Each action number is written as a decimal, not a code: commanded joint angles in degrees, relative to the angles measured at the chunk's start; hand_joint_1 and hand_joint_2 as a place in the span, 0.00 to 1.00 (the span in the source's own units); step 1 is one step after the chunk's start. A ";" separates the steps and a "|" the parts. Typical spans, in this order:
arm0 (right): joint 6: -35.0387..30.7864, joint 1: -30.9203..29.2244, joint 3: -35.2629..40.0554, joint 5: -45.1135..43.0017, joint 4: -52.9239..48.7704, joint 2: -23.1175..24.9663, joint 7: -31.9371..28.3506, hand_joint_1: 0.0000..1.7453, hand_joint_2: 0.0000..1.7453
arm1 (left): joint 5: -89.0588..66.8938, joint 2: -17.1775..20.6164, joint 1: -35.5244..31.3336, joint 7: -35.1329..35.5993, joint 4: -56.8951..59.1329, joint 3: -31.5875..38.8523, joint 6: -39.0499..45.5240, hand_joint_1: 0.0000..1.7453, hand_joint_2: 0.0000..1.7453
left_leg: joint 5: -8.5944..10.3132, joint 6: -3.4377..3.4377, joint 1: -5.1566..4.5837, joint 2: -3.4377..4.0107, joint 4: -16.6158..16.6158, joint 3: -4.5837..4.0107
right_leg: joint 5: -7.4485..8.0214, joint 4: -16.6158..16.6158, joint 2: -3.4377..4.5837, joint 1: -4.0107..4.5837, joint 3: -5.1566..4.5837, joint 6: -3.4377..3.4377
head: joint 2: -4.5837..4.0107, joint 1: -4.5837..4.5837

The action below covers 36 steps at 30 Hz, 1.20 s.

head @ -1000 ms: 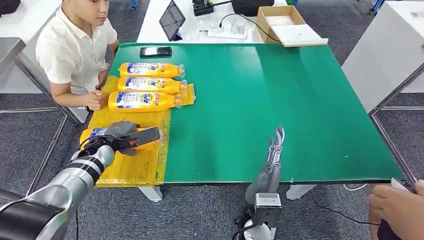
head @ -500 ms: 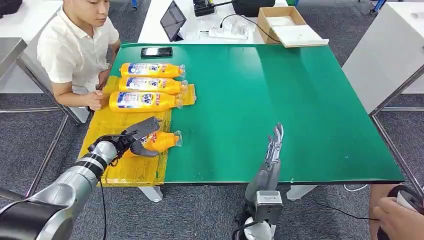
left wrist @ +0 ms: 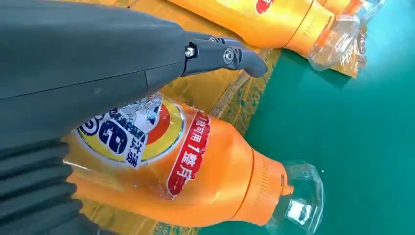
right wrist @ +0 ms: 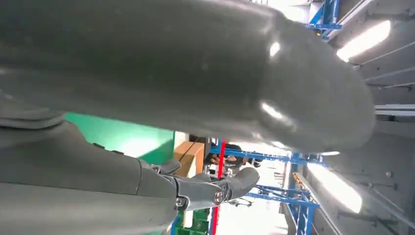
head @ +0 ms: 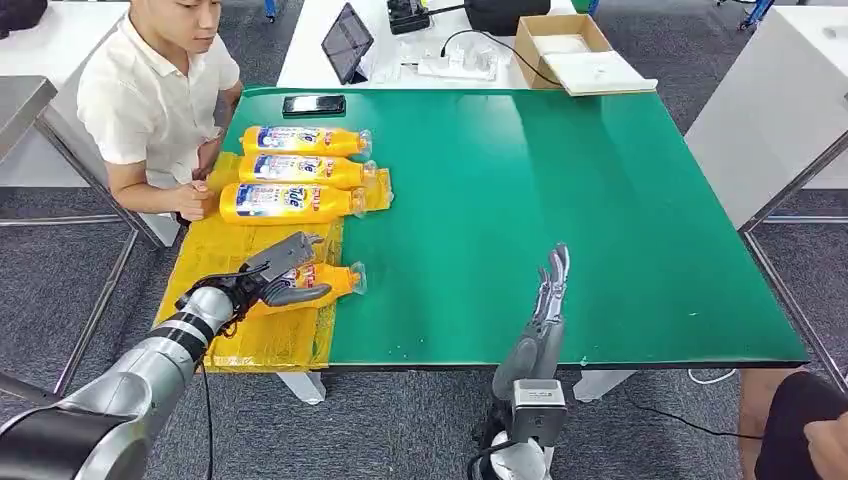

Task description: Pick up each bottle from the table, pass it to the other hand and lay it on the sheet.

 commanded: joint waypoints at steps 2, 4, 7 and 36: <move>-0.40 -1.59 -0.30 -0.32 2.41 -1.15 -1.79 0.00 0.00 | 0.38 0.24 1.11 -0.15 1.59 0.99 -0.79 0.00 0.00 | -0.04 -0.06 0.02 0.15 -0.09 0.19 | -0.01 -0.08 0.07 0.03 0.15 -0.08 | 0.00 -0.02; -0.84 -1.59 -0.29 0.05 2.53 -1.47 -1.79 0.00 0.00 | 0.36 0.82 2.21 -0.96 0.57 0.08 0.04 0.00 0.00 | -0.03 -0.06 0.01 0.16 -0.09 0.18 | 0.00 -0.08 0.09 0.02 0.13 -0.07 | 0.00 0.00; -0.34 -1.45 -0.35 0.07 3.18 -1.55 -1.79 0.00 0.00 | 1.38 0.98 4.43 -3.24 -1.75 -0.09 2.25 0.00 0.00 | -0.03 -0.04 0.00 0.16 -0.10 0.19 | 0.00 -0.08 0.11 0.01 0.14 -0.05 | 0.00 -0.02; -8.56 -1.47 4.59 4.26 5.12 -3.53 -1.79 0.00 1.00 | 33.17 -9.06 32.01 -24.62 -65.00 -0.58 36.52 0.00 1.00 | -0.11 -0.06 0.04 0.16 -0.03 -0.20 | -0.07 -0.06 0.07 0.05 -0.26 -0.05 | 0.00 -0.02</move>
